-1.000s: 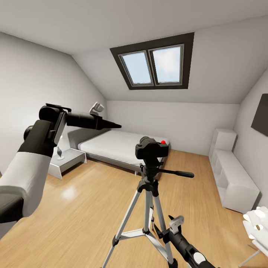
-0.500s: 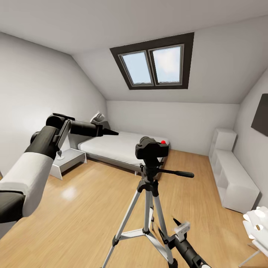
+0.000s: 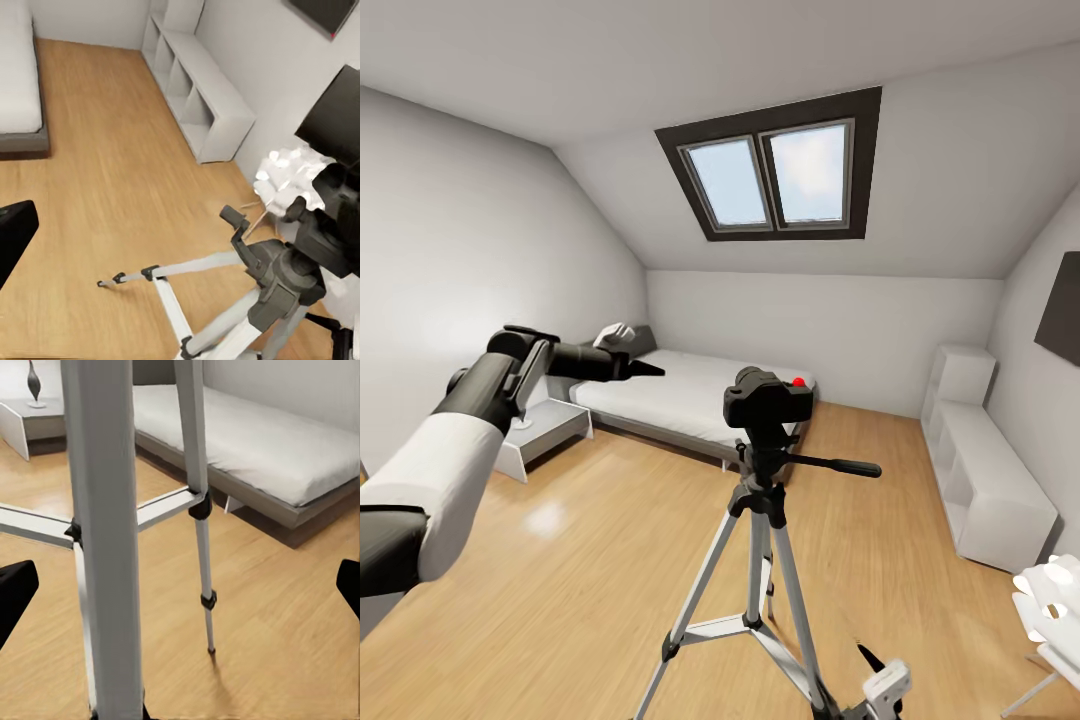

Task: Attach the digital camera to the camera tripod in the bedroom.

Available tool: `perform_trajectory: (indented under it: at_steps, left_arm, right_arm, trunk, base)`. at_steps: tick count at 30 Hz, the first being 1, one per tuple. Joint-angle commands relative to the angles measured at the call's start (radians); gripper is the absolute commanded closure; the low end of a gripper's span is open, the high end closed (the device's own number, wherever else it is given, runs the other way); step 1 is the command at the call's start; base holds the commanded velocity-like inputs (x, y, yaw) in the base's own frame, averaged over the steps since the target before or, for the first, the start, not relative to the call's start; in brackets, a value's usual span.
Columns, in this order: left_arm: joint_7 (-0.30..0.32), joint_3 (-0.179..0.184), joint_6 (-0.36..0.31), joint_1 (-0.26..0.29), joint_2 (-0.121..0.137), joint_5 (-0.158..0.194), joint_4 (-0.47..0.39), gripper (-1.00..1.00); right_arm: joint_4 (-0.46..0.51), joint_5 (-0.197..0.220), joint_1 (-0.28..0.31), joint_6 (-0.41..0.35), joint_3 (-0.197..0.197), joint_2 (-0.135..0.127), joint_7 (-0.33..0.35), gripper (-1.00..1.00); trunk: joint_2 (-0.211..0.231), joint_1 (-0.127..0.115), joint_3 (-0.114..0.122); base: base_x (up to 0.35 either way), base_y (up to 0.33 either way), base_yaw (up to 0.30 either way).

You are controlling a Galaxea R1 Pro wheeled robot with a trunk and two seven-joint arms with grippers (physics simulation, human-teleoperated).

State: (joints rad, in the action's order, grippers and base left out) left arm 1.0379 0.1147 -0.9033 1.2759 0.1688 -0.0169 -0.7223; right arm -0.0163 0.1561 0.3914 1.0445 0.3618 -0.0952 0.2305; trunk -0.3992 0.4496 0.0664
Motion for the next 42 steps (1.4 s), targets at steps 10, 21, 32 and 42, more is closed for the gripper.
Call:
perform_trajectory:
  at_steps: [10, 21, 32, 42]
  left_arm:
    - [-0.122, -0.013, 0.012, 0.000, 0.030, -0.002, 0.089, -1.00]
    - [-0.219, -0.016, 0.240, 0.000, 0.041, -0.002, 0.381, -1.00]
    - [-0.351, -0.015, 0.483, -0.005, 0.038, -0.002, 0.685, -1.00]
    - [-0.401, -0.016, 0.507, -0.133, 0.035, -0.002, 0.705, -1.00]
  right_arm:
    - [-0.054, 0.012, -0.006, 0.003, 0.003, -0.006, 0.008, -1.00]
    - [-0.059, 0.013, -0.041, 0.003, 0.003, -0.016, 0.005, -1.00]
    - [-0.061, 0.013, -0.093, -0.020, 0.002, -0.017, 0.003, -1.00]
    - [-0.062, 0.013, -0.134, -0.286, 0.002, -0.017, -0.237, -1.00]
  trunk:
    - [-0.001, 0.000, 0.000]
    - [-0.001, 0.000, 0.000]
    - [-0.001, 0.000, 0.000]
    - [-0.001, 0.000, 0.003]
  base:
    - [0.000, 0.000, 0.000]
    - [0.000, 0.000, 0.000]
    - [0.000, 0.000, 0.000]
    - [0.000, 0.000, -0.013]
